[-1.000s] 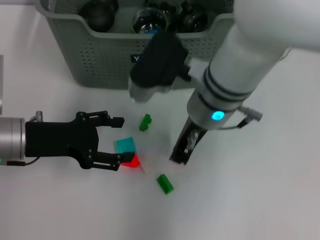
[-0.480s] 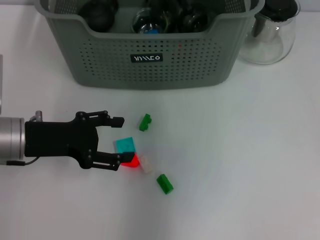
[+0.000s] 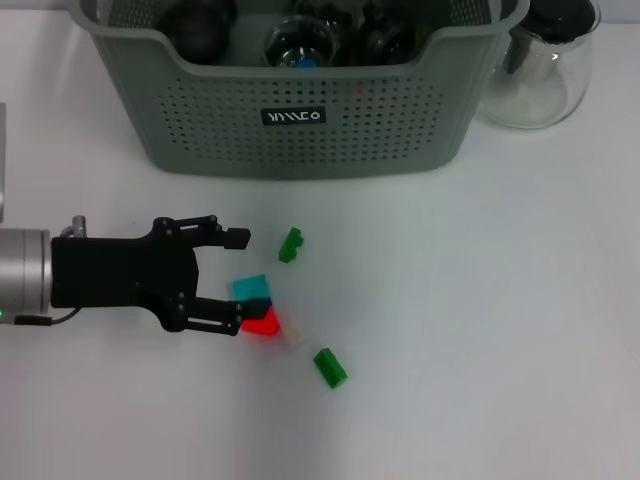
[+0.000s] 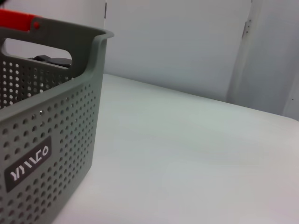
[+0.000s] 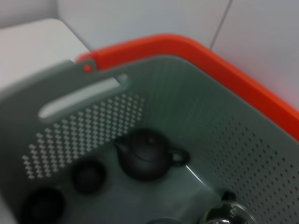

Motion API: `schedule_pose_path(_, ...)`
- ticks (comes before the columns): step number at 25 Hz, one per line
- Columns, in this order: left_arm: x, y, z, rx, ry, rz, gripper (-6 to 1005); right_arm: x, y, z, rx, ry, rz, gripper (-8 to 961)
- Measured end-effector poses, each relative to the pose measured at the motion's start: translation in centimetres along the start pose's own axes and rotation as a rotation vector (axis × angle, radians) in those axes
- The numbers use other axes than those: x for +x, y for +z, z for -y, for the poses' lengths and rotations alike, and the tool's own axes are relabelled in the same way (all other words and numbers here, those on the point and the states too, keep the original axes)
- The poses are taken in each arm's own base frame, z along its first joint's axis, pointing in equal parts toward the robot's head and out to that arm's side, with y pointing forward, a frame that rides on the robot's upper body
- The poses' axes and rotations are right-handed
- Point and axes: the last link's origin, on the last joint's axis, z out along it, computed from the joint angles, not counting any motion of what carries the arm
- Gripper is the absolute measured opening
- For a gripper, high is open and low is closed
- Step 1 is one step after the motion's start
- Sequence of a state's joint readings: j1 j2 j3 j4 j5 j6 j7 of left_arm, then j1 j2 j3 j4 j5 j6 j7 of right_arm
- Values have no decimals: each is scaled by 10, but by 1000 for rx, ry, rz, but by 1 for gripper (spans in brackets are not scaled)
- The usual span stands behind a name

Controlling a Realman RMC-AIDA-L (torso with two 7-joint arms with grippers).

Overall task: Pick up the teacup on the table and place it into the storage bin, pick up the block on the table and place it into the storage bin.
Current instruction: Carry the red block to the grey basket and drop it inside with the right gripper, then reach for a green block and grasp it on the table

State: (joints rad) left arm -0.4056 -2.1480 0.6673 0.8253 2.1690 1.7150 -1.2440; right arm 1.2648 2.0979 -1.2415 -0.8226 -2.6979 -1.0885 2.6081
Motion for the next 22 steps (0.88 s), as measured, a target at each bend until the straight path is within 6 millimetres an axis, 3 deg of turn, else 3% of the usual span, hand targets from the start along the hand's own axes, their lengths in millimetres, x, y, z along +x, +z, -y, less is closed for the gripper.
schedule_pose_path(8,1,0,2,6,4,2,886,20,34,-5,26,-19,0,294)
schedule_pose_path(16,3,2,3,3,12,6,886,23,40,-12,22,-60,1,317)
schedule_pose_path(22,1,1,2,5,6,8,886,8,27,-16,4,-72,46,583)
